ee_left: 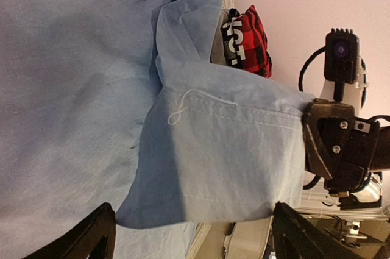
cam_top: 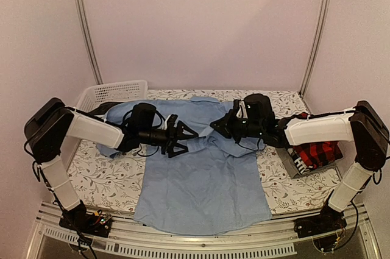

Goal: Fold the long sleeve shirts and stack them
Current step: Pass from the right arm to the left

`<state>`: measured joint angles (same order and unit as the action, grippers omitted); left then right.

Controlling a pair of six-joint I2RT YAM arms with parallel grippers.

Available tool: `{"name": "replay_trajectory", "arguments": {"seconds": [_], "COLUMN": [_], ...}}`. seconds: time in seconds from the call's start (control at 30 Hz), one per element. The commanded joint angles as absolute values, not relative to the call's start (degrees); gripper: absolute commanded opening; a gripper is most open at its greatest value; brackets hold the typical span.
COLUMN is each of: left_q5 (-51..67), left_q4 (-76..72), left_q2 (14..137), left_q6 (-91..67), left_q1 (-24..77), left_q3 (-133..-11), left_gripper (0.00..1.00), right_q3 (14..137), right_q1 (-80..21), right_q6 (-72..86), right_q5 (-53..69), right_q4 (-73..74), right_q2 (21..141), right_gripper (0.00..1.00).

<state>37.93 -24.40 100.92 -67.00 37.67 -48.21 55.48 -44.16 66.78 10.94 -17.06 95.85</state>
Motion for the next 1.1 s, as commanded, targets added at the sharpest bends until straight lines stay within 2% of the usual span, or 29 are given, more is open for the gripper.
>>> {"name": "replay_trajectory", "arguments": {"seconds": [0.0,0.2,0.4,0.57,0.87,1.0,1.07], "left_q5": [38.0,38.1,38.7,39.4,39.9,40.4,40.6], "left_q4": [-28.0,-30.5,-32.9,-33.3,-32.4,-31.8,-30.4], "left_q2": [103.5,105.1,106.0,106.4,107.1,107.2,106.9], "left_q6": [-67.9,-68.6,-69.7,-70.0,-69.4,-68.9,-68.1], "left_q1": [38.7,38.9,38.9,38.9,39.0,38.8,38.5], "left_q3": [-50.5,-52.0,-52.1,-52.3,-52.5,-53.1,-53.6], "left_gripper": [0.89,0.89,0.8,0.59,0.26,0.02,0.0], "right_q3": [54.6,53.5,50.8,49.3,48.8,48.2,48.3], "right_q1": [-43.8,-43.8,-43.8,-43.8,-43.9,-44.0,-44.0], "right_q6": [67.9,68.6,70.3,70.9,69.7,68.3,66.7], "right_q5": [11.9,13.2,13.9,14.2,14.9,15.4,15.3], "right_q4": [-19.6,-20.3,-22.1,-23.0,-22.7,-21.4,-19.5], "right_q2": [94.7,94.6,93.8,93.4,92.9,92.3,91.7], "right_gripper": [0.0,0.0,0.0,0.0,0.0,0.07,0.12]}}
